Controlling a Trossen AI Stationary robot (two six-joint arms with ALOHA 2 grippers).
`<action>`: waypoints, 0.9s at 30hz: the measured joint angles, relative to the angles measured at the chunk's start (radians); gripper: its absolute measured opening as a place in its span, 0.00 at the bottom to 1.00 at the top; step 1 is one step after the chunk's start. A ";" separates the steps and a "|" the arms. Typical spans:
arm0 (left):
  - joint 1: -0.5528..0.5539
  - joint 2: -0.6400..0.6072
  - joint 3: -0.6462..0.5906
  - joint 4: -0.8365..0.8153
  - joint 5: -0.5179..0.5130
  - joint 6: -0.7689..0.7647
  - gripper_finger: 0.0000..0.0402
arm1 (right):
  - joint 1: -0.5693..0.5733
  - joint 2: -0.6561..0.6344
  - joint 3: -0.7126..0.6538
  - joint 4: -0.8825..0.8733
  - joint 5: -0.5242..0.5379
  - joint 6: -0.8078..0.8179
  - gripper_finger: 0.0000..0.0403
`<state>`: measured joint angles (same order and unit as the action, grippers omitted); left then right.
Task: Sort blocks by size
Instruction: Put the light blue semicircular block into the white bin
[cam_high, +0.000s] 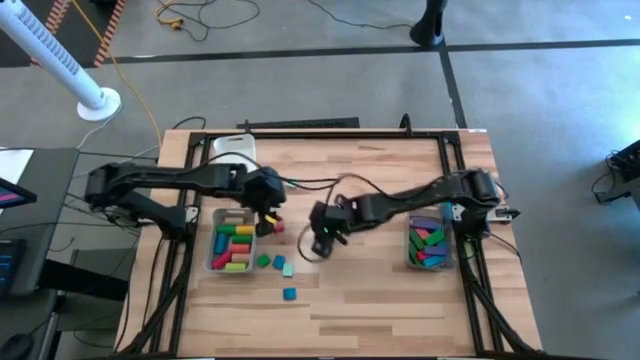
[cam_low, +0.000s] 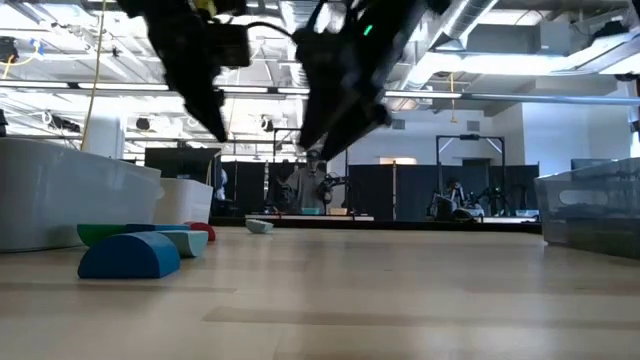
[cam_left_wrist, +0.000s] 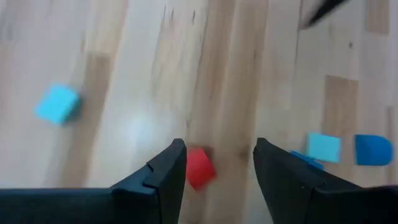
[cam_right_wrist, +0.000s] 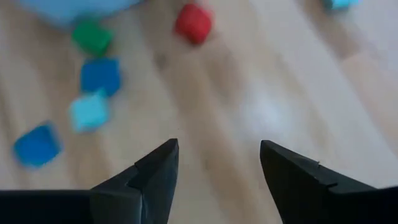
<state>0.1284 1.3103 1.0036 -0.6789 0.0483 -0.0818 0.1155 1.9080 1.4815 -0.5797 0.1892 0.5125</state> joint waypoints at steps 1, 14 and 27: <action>0.005 0.025 0.022 -0.001 -0.005 0.041 0.44 | 0.022 -0.016 0.000 -0.035 0.000 0.020 0.63; 0.152 0.145 0.158 0.018 0.011 0.377 0.44 | 0.302 -0.152 -0.001 -0.460 -0.005 0.460 0.63; 0.239 0.249 0.162 -0.036 0.016 0.635 0.44 | 0.556 -0.197 -0.001 -0.587 0.047 0.856 0.63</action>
<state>0.3669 1.5589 1.1653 -0.7145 0.0643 0.5530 0.6714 1.7115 1.4807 -1.1665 0.2360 1.3690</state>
